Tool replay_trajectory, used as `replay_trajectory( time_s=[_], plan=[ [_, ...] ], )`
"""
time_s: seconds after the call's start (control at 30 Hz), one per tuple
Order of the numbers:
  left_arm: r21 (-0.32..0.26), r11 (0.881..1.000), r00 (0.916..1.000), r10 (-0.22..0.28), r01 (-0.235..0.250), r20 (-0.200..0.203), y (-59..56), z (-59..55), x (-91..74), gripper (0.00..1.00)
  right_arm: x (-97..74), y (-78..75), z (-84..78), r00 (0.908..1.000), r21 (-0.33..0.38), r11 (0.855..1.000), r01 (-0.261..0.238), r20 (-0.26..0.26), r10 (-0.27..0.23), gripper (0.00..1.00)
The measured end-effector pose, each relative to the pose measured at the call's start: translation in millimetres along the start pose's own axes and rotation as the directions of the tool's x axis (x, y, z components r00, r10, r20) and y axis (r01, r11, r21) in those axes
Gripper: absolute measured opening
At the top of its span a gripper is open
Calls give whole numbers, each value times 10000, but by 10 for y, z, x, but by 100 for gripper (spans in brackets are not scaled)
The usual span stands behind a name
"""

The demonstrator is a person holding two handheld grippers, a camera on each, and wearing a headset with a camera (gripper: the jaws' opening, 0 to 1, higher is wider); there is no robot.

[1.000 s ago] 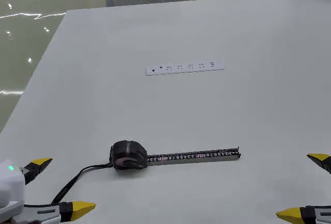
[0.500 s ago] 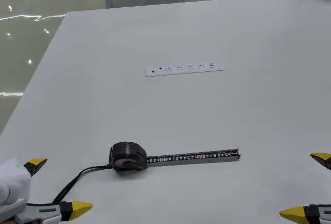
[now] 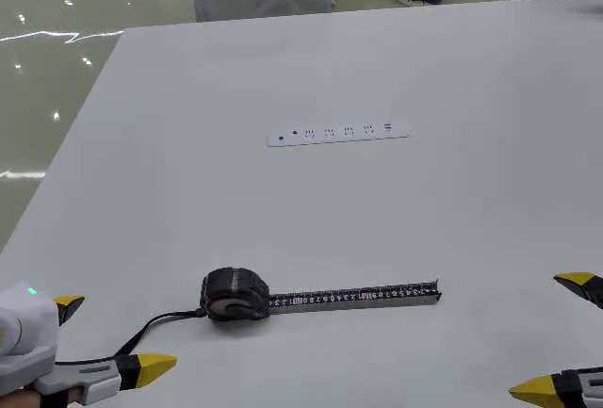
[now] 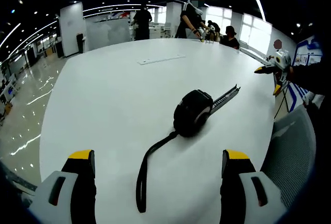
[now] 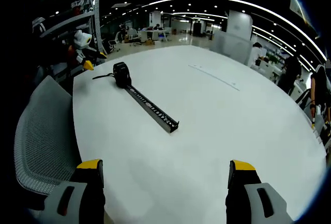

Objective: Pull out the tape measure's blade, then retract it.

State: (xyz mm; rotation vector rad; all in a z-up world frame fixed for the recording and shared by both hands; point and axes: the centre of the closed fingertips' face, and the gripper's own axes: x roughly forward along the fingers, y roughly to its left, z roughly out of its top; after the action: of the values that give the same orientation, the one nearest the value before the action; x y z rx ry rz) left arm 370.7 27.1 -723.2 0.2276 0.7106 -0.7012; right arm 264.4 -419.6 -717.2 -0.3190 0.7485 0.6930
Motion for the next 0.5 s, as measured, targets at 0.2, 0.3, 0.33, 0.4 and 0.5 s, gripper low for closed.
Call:
replay_trajectory(
  time_s=[0.2,0.3,0.33,0.4,0.5],
  plan=[
    [-129,9999,10000,-25,24,-24,-30,-7,14,99,72,-19,33,9991,-311,9990,-313,-279,304,99],
    [-283,9983,9986,522,-519,113,7,18,50,99,102,-29,84,9985,-485,9979,-438,-347,421,99],
    [-476,9974,9985,548,-547,-2,-28,-8,83,99,110,-31,109,9982,-587,9971,-492,-358,472,99],
    [-371,9925,9932,1167,-1167,-21,20,-19,94,99,121,-28,137,9977,-623,9963,-590,-374,567,99],
    [-677,9941,9952,883,-853,424,-128,58,124,99,140,-33,159,9969,-860,9940,-673,-455,635,99]
  ],
)
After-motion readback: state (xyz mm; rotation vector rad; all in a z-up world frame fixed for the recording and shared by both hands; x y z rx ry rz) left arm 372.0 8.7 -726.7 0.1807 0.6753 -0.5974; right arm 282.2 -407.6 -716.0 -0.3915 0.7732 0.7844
